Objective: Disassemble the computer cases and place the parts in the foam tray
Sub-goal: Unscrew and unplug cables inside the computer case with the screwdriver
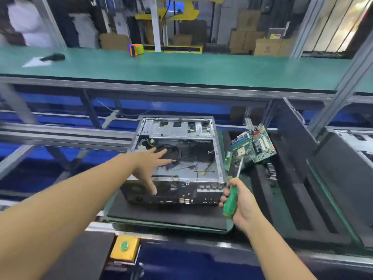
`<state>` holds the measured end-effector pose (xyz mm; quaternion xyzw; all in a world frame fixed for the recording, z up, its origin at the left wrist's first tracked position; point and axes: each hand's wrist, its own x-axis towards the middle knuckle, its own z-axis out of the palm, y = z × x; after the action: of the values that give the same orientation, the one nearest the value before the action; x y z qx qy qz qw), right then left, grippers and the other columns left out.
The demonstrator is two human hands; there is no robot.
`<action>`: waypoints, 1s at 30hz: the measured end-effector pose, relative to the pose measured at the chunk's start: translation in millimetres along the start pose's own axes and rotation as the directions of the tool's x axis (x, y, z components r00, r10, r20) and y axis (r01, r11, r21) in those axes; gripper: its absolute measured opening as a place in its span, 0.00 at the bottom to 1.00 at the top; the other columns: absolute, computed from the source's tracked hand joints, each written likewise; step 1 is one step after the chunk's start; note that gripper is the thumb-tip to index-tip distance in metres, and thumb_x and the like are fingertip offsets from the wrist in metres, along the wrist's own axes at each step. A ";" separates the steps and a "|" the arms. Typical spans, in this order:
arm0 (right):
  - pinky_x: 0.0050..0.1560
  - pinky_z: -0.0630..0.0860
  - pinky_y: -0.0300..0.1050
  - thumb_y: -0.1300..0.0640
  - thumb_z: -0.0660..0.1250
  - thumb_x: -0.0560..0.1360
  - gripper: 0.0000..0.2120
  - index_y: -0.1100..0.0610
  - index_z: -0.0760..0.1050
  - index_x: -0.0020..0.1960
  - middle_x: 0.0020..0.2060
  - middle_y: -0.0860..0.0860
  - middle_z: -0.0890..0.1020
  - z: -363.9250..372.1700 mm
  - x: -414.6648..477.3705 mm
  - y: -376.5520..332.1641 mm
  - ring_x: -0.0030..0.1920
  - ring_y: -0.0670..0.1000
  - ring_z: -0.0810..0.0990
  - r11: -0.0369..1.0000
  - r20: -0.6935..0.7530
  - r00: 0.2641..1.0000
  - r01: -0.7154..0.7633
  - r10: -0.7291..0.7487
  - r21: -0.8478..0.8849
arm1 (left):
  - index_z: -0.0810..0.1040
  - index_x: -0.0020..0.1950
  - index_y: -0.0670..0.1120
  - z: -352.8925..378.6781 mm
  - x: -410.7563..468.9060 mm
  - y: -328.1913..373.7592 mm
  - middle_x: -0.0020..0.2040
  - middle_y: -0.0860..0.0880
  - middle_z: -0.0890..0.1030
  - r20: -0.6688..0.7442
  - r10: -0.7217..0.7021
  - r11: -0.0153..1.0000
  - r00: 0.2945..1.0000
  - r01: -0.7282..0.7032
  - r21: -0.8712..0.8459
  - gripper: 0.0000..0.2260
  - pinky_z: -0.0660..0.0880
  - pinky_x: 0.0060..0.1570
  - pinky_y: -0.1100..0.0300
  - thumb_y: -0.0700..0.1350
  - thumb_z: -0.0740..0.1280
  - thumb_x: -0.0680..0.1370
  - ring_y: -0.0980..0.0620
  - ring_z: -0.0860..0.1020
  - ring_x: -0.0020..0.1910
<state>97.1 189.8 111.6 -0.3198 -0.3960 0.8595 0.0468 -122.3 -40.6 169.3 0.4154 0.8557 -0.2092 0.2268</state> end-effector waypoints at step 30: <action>0.24 0.66 0.40 0.51 0.54 0.85 0.10 0.40 0.70 0.61 0.30 0.51 0.79 85.5 23.1 255.1 0.23 0.52 0.70 0.814 -0.013 0.997 -0.065 0.070 -0.578 | 0.40 0.75 0.72 119.0 27.3 -53.4 0.78 0.55 0.32 -0.492 0.085 0.996 0.866 -0.071 0.047 0.35 0.40 0.74 0.32 0.68 0.60 0.77 0.47 0.36 0.80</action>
<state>72.7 -32.1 -40.3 -0.3288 -0.6266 0.7015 -0.0846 -154.8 -119.1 66.8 0.4922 0.8649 -0.0984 0.0034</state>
